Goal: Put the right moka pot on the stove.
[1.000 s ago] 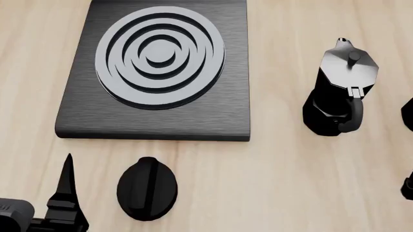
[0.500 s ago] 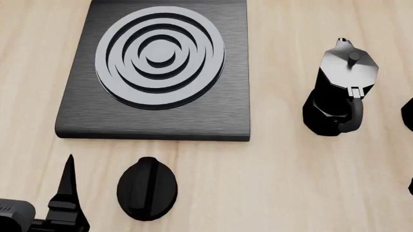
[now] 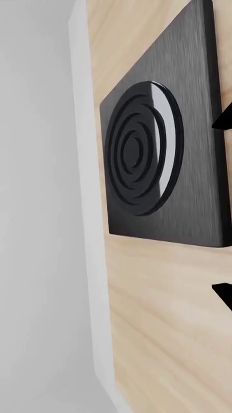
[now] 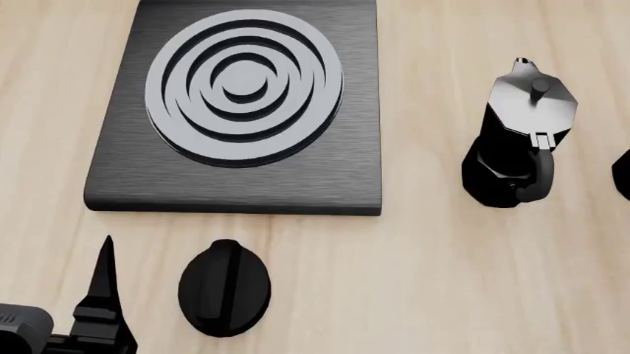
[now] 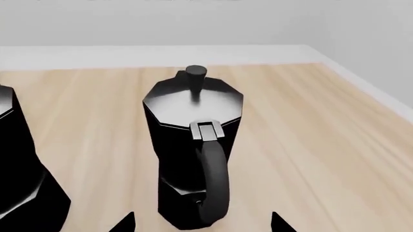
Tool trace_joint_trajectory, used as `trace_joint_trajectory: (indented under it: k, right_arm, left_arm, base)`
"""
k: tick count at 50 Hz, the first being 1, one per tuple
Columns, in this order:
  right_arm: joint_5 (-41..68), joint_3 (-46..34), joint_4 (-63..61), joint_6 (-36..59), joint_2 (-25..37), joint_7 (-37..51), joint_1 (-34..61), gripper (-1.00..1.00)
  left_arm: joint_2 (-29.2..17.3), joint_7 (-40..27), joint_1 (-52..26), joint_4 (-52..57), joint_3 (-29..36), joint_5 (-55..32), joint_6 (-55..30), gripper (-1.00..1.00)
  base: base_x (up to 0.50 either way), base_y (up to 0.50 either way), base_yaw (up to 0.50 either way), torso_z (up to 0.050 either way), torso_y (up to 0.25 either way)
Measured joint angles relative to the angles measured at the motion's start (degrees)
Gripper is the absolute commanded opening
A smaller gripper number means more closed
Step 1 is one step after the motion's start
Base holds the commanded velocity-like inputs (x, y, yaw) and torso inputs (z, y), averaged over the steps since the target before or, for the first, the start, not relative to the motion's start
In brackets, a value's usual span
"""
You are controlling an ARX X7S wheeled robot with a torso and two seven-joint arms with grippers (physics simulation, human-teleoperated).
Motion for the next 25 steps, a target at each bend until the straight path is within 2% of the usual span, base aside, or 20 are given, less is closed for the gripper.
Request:
trace_joint_trajectory:
  k: [25]
  right_arm:
    - [-1.3,-3.1,3.8,2.3,0.4,-0.5,7.4,1.00]
  left_arm:
    - [-0.2,-0.3,-0.1,-0.2,0.2,-0.2,0.1,1.00]
  base:
    - [0.00,0.00,0.00,0.000,0.000]
